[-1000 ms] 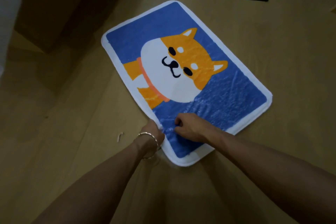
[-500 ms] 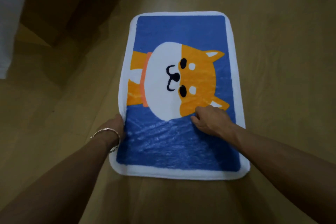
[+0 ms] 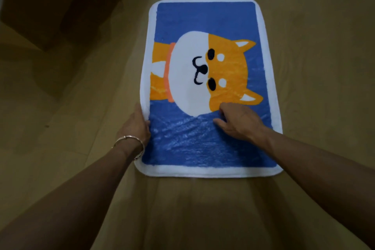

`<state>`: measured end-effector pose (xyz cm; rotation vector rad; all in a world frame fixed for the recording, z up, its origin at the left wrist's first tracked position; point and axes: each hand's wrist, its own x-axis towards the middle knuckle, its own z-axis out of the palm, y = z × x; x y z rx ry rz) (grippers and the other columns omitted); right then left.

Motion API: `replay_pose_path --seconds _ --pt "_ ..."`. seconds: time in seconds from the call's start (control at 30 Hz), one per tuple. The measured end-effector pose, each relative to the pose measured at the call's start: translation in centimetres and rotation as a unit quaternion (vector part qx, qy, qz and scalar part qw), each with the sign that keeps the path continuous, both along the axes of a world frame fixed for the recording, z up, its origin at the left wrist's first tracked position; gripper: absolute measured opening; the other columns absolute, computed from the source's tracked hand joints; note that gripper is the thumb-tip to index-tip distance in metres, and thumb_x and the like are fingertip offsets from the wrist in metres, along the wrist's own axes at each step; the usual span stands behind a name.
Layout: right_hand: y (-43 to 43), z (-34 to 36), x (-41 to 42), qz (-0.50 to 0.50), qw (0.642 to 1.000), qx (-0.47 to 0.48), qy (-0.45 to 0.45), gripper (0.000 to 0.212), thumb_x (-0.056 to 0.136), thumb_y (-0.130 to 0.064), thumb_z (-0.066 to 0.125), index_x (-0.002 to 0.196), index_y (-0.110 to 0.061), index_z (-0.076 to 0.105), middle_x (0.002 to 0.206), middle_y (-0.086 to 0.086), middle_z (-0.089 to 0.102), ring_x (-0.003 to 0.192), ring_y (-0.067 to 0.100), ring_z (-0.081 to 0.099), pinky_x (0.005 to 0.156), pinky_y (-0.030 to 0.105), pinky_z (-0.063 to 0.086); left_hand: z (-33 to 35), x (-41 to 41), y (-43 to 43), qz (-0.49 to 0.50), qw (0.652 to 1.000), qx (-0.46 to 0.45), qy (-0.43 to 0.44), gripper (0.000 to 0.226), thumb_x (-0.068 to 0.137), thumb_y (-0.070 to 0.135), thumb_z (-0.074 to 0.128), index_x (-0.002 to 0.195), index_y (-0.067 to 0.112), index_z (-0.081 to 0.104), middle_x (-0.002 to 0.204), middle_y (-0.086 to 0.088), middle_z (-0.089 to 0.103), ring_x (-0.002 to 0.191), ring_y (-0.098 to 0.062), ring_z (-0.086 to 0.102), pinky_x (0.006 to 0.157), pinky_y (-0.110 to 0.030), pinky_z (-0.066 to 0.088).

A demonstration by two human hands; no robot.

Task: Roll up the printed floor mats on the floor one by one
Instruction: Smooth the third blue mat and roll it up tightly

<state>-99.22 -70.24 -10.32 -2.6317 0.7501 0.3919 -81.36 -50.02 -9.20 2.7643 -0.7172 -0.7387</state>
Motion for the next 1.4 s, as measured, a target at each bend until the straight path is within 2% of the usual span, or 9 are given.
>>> replay_pose_path --seconds 0.07,0.13,0.2,0.3,0.4,0.7,0.93,1.3,1.4 --pt "1.0 0.5 -0.3 0.083 0.996 0.043 0.016 0.04 0.086 -0.056 0.057 0.092 -0.018 0.046 0.089 0.001 0.053 0.081 0.023 0.053 0.066 0.035 0.042 -0.4 -0.5 -0.6 -0.066 0.991 0.065 -0.091 0.064 0.096 0.025 0.045 0.149 0.015 0.011 0.142 -0.018 0.034 0.12 -0.036 0.042 0.092 -0.046 0.04" --pt "2.5 0.3 -0.7 0.187 0.981 0.035 0.043 0.055 0.076 -0.068 0.059 0.099 -0.019 0.049 0.1 0.0 0.053 0.09 0.021 0.052 0.076 0.034 0.04 -0.5 -1.7 -1.2 -0.197 0.967 0.052 -0.152 0.06 0.091 0.023 0.046 0.146 0.01 0.026 0.14 -0.021 0.038 0.117 -0.039 0.047 0.087 -0.047 0.045" --pt "3.8 -0.5 -1.5 0.279 0.959 -0.001 0.042 0.072 0.067 -0.078 0.057 0.106 -0.017 0.052 0.106 0.002 0.051 0.096 0.022 0.049 0.083 0.036 0.036 -0.7 -3.9 -1.7 -0.337 0.931 -0.005 -0.137 0.051 0.081 0.028 0.043 0.125 0.007 0.055 0.115 -0.02 0.058 0.092 -0.037 0.061 0.069 -0.043 0.051" --pt "4.5 -1.5 -2.9 0.353 0.935 -0.046 0.008 0.082 0.059 -0.083 0.057 0.104 -0.015 0.056 0.1 0.004 0.052 0.086 0.021 0.046 0.077 0.038 0.04 -0.9 -8.3 -2.0 -0.466 0.88 0.001 -0.086 0.041 0.086 0.035 0.033 0.111 0.014 0.058 0.106 -0.007 0.057 0.09 -0.025 0.056 0.07 -0.035 0.046" --pt "4.4 -1.8 -3.3 0.368 0.928 -0.051 -0.03 0.07 0.057 -0.074 0.06 0.098 -0.018 0.05 0.092 0.003 0.051 0.079 0.02 0.044 0.069 0.037 0.041 -1.1 -9.4 -2.5 -0.448 0.891 0.053 -0.049 0.037 0.096 0.04 0.026 0.119 0.016 0.043 0.119 -0.005 0.045 0.109 -0.023 0.042 0.086 -0.036 0.035" --pt "4.4 -0.5 -1.9 0.381 0.924 0.024 -0.022 0.021 0.073 -0.032 0.05 0.066 -0.018 0.064 0.072 0.003 0.057 0.063 0.022 0.054 0.052 0.03 0.03 -1.1 -6.5 -1.9 -0.498 0.867 0.006 -0.009 0.076 0.076 0.069 0.004 0.109 0.021 0.053 0.102 0.001 0.049 0.089 -0.016 0.045 0.072 -0.031 0.037" --pt "2.9 1.5 -0.5 0.215 0.964 0.115 0.103 0.016 0.095 -0.028 0.043 0.093 -0.016 0.053 0.085 0.006 0.057 0.073 0.02 0.048 0.063 0.032 0.035 0.3 -5.8 -3.3 -0.491 0.868 0.064 0.027 0.032 0.097 0.043 0.036 0.097 0.019 0.057 0.101 -0.003 0.058 0.095 -0.022 0.055 0.071 -0.032 0.039" --pt "3.2 0.1 -3.8 0.313 0.945 -0.096 0.01 0.047 0.087 -0.049 0.051 0.117 -0.014 0.055 0.103 0.005 0.058 0.081 0.022 0.056 0.068 0.036 0.046 0.1 -6.3 -6.8 -0.36 0.922 0.14 0.023 0.026 0.098 0.031 0.04 0.118 0.015 0.043 0.109 -0.011 0.06 0.097 -0.03 0.057 0.071 -0.034 0.038" --pt "2.9 0.0 -4.1 0.323 0.934 -0.154 -0.018 0.035 0.088 -0.03 0.05 0.118 -0.012 0.059 0.1 0.006 0.059 0.079 0.023 0.054 0.065 0.037 0.046 0.4 -6.4 -6.5 -0.392 0.913 0.112 -0.009 0.025 0.099 0.032 0.041 0.118 0.016 0.037 0.106 -0.008 0.06 0.093 -0.029 0.058 0.065 -0.035 0.039"
